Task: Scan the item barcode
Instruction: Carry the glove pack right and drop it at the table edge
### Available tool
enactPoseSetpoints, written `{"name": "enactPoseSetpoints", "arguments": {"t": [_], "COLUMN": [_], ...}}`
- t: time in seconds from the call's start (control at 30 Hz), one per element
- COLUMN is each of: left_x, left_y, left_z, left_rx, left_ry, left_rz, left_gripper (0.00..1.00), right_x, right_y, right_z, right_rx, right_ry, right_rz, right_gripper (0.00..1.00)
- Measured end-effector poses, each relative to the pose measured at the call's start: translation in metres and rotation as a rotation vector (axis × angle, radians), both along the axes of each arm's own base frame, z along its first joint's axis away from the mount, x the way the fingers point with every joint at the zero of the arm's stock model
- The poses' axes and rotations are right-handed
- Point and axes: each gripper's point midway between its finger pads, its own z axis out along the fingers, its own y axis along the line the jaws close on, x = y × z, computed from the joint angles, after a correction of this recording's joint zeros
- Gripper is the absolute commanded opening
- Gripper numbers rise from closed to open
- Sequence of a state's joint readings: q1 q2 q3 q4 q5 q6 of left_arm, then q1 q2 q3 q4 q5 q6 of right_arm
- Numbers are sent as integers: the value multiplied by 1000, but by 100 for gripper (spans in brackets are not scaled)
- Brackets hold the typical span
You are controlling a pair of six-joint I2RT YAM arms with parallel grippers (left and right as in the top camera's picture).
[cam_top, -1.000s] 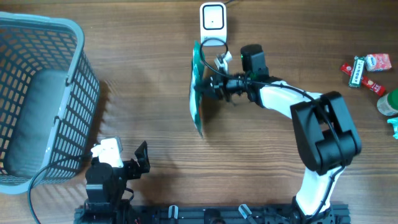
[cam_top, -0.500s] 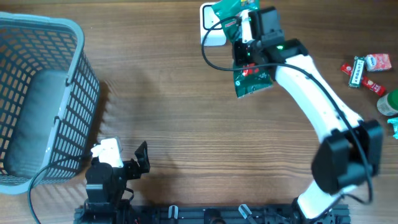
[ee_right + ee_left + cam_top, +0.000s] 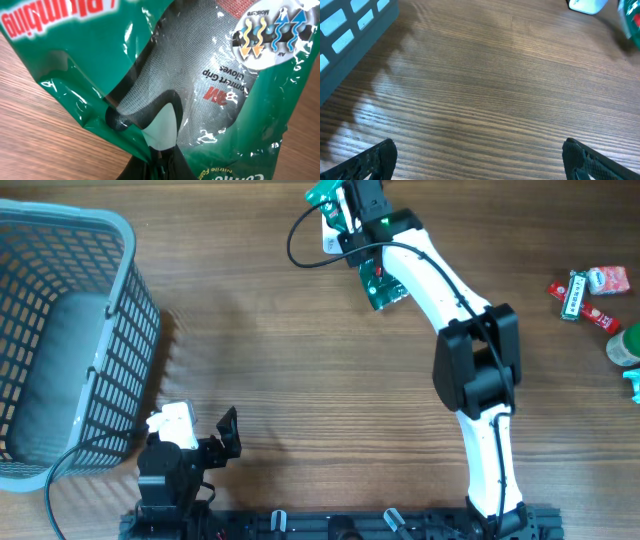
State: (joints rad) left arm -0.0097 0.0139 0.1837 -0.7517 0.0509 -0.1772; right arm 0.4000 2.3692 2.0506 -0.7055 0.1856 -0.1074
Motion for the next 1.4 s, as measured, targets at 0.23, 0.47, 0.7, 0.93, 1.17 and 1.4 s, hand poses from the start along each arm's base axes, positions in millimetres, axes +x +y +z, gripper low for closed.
{"name": "enactPoseSetpoints", "arguments": {"t": [0.23,0.47,0.7,0.93,1.17,1.4], "left_x": [0,0,0,0,0,0], "left_y": [0,0,0,0,0,0], "left_z": [0,0,0,0,0,0], "left_rx": [0,0,0,0,0,0], "left_ry": [0,0,0,0,0,0], "left_rz": [0,0,0,0,0,0], "left_gripper": [100,100,100,100,100,100], "right_x": [16,-28,-21,4,-10,-51], "right_y": [-16,-34,-35,-25,-25,-78], "right_z": [-10,-27,32,22,-18,77], "right_rx": [10,-84,-71,-51,-112,-79], "right_ry": [-24,204,157,68,179,247], "right_rz": [-35,-38,-104,-124,-139,-321], "right_gripper": [4,4,4,4,4,4]}}
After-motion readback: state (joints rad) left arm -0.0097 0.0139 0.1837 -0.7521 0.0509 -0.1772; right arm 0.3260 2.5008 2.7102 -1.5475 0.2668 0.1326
